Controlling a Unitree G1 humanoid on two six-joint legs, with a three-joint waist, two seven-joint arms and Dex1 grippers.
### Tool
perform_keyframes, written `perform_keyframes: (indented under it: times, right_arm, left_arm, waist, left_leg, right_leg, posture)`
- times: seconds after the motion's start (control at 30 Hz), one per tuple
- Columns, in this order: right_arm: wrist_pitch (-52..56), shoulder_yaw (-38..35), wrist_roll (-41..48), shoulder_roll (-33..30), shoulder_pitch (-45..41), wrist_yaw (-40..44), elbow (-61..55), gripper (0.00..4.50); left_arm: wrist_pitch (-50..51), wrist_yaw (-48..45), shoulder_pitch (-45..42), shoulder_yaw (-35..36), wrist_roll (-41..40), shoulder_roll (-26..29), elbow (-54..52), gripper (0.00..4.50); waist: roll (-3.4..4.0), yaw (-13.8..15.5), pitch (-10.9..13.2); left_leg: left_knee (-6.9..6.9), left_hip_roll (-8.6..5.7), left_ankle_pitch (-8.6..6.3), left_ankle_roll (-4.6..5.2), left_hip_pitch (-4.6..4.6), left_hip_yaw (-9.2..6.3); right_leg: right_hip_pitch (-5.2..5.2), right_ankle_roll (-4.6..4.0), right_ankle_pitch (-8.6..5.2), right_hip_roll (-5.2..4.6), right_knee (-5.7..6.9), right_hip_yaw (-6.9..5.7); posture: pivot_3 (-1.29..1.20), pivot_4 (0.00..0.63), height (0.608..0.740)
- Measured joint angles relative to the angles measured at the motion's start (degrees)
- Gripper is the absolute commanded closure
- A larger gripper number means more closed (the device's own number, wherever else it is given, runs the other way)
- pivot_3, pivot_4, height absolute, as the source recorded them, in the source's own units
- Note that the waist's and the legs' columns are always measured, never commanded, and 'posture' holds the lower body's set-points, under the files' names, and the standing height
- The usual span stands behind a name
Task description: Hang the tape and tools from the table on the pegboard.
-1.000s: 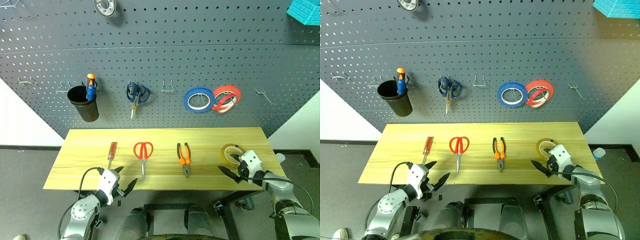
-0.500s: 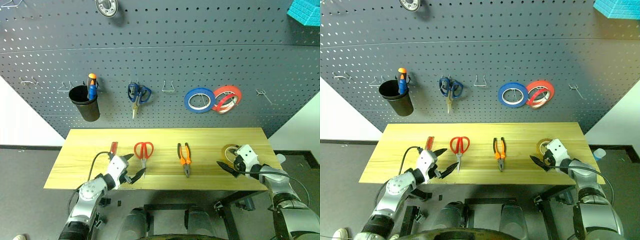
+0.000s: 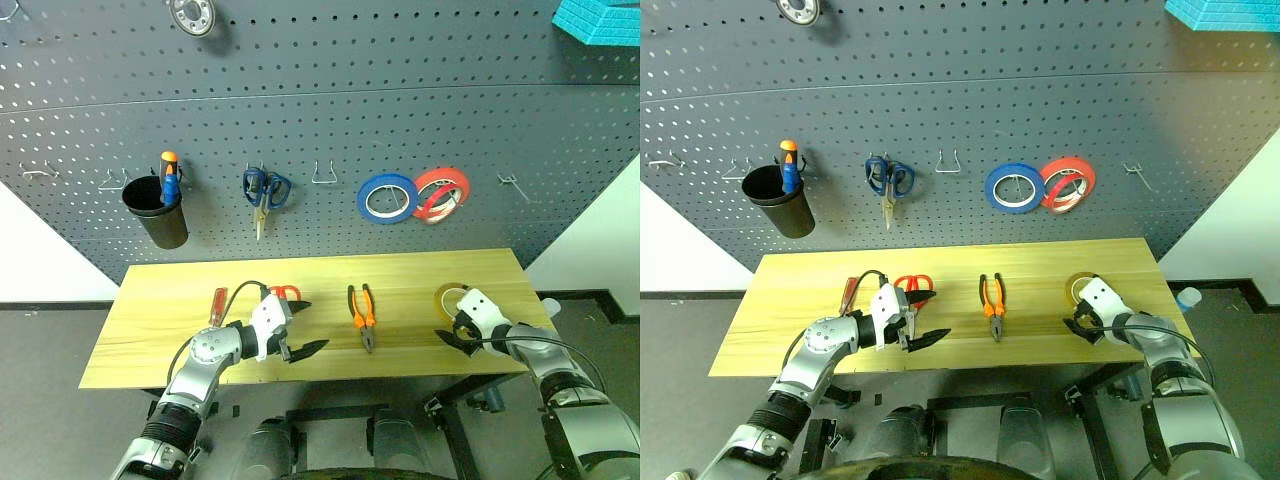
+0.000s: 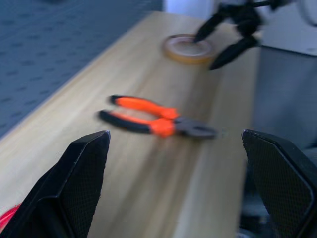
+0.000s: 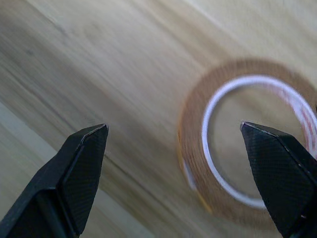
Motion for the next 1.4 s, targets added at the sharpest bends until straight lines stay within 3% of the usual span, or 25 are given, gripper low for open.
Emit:
perform_keyframes:
  times: [0.47, 0.57, 0.9, 1.13, 1.4]
  right_arm:
    - [9.27, 2.65, -2.24, -0.03, -3.69, 2.05, 1.47, 0.00]
    - [11.17, 3.36, -2.70, 0.01, -4.99, 2.23, 1.99, 0.58]
    - [14.38, 4.61, -4.24, 0.06, -7.47, 3.17, 3.05, 3.98]
    - [13.99, 5.09, -4.62, 0.18, -7.67, 2.86, 3.07, 4.04]
    - [-0.44, 6.42, -6.98, -1.73, -1.97, -7.65, -2.92, 4.04]
  left_arm:
    - [1.38, -1.30, -1.17, -1.60, 0.00, -0.54, -0.86, 0.08]
    - [1.40, -0.86, -1.18, -1.59, 0.00, -0.63, -0.89, 0.00]
    - [1.68, -0.33, -0.41, -1.60, -0.09, -0.57, -2.32, 0.00]
    - [1.75, -0.09, 0.56, -1.59, -0.11, -0.56, -3.19, 0.00]
    - [0.44, 3.29, 1.45, -0.58, -0.07, -0.51, -4.50, 0.00]
  waist:
    - [-0.12, -0.44, 0.01]
    - [-0.10, -0.38, 0.00]
    - [-0.10, -0.40, 0.00]
    - [-0.10, -0.44, 0.00]
    - [-0.10, -0.01, 0.00]
  left_leg:
    - [0.10, -0.02, 0.00, 0.00, 0.05, 0.18]
    - [0.08, -0.02, 0.00, 0.00, 0.08, 0.23]
    - [0.08, -0.02, 0.00, 0.00, 0.10, 0.26]
    - [0.08, -0.02, 0.00, 0.01, 0.12, 0.26]
    - [0.06, -0.03, 0.00, 0.01, 0.07, 0.30]
  right_leg:
    - [0.01, 0.15, 0.09, 0.00, 0.01, 0.23]
    - [-0.01, 0.22, 0.13, 0.00, 0.03, 0.28]
    - [-0.01, 0.30, 0.18, 0.00, 0.04, 0.31]
    - [-0.01, 0.30, 0.17, 0.01, 0.04, 0.32]
    - [-0.06, 0.33, 0.18, -0.01, 0.03, 0.36]
  posture:
    - [-0.08, 0.042, 0.740]
    - [-0.08, 0.041, 0.740]
    - [-0.07, 0.047, 0.740]
    - [-0.06, 0.048, 0.740]
    - [-0.07, 0.048, 0.740]
